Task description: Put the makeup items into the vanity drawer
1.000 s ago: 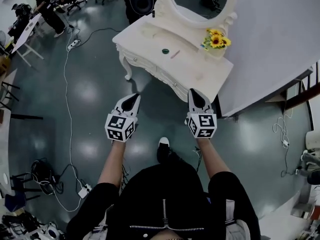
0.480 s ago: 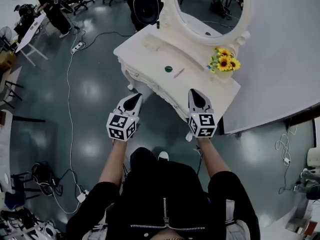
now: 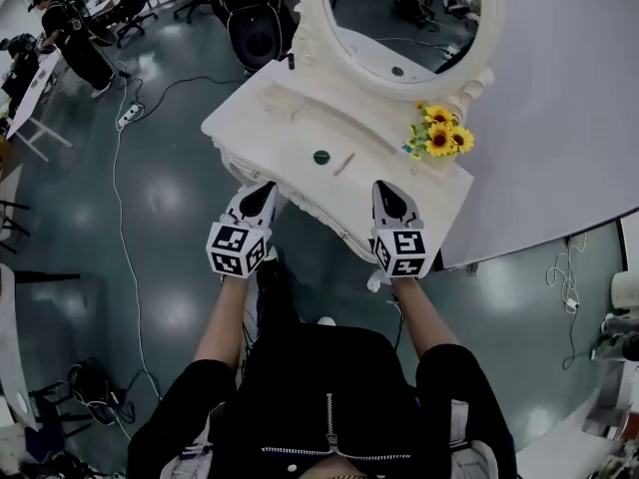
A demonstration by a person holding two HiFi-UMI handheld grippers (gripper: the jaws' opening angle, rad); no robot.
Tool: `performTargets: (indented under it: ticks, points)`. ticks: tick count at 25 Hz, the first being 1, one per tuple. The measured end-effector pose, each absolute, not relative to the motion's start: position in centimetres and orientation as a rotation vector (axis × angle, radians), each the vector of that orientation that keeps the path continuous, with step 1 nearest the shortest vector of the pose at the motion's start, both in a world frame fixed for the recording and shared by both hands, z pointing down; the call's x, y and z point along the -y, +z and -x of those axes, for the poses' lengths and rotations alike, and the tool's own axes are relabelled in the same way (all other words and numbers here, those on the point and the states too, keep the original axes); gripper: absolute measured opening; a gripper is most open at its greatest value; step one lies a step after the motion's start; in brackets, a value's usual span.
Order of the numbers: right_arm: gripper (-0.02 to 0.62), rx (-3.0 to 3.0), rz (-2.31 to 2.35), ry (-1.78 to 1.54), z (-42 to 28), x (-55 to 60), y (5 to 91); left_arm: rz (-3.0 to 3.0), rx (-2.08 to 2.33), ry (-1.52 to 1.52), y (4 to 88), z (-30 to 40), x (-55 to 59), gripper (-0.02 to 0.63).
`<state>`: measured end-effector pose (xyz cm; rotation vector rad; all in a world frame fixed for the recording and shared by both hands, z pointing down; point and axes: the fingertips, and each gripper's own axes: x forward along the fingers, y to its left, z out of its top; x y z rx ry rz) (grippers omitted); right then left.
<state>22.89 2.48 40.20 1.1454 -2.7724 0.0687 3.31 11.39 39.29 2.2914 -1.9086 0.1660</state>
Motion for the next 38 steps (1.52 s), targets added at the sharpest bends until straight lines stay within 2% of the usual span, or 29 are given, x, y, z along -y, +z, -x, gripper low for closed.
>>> performTargets:
  ticks: [18,29,38]
  points:
    - [0.005,2.43,-1.697,0.166,-16.6,14.6,42.0,-2.728,1.332,0.257,40.2,3.6,15.7,0.023]
    - [0.005,2.33,-1.873,0.164,-14.6,18.4,42.3,-2.827,1.139,0.246,41.2,5.0,22.5,0.023]
    - [0.005,2.256,-1.939,0.182,-17.7,18.2,43.0,-2.844,1.022,0.238,41.9,1.8,23.7,0.023]
